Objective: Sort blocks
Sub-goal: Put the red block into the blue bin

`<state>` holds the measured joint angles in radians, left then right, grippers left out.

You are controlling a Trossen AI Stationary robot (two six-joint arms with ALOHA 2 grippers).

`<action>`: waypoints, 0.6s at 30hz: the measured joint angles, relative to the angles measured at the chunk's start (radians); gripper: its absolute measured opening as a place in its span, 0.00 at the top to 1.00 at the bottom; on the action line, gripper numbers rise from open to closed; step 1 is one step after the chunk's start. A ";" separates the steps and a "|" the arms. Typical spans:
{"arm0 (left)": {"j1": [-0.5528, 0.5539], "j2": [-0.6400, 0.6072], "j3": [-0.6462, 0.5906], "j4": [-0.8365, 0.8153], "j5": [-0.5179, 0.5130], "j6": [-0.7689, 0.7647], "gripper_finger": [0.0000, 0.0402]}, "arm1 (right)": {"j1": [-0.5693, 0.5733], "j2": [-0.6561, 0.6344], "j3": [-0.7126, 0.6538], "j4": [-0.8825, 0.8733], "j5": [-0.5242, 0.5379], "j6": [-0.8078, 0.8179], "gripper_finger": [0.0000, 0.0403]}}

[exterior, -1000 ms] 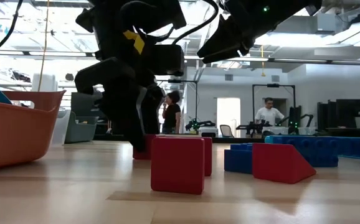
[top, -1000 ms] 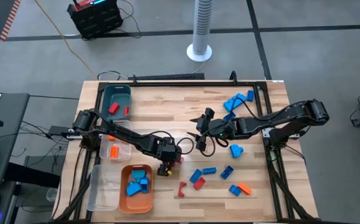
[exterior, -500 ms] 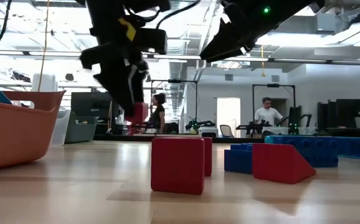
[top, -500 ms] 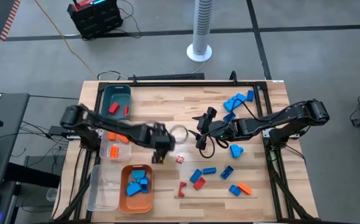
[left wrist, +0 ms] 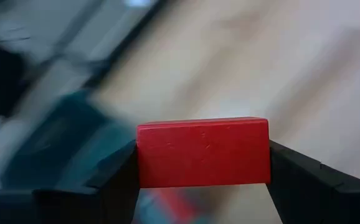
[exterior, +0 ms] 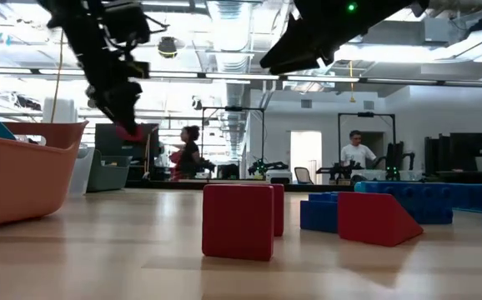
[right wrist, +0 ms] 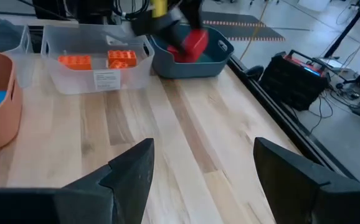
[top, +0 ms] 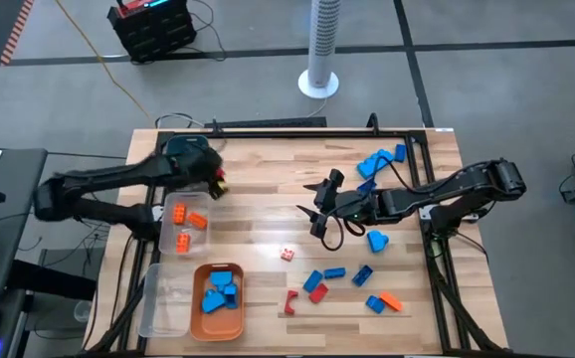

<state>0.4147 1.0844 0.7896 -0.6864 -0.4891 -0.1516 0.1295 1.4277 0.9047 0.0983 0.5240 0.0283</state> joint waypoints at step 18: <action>0.319 0.114 0.020 -0.245 0.143 0.098 0.06 | 0.022 0.001 0.000 -0.010 -0.007 0.000 0.30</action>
<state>0.7335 1.1988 0.8098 -0.9314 -0.3458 -0.0533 0.1513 1.4284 0.9047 0.0888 0.5171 0.0281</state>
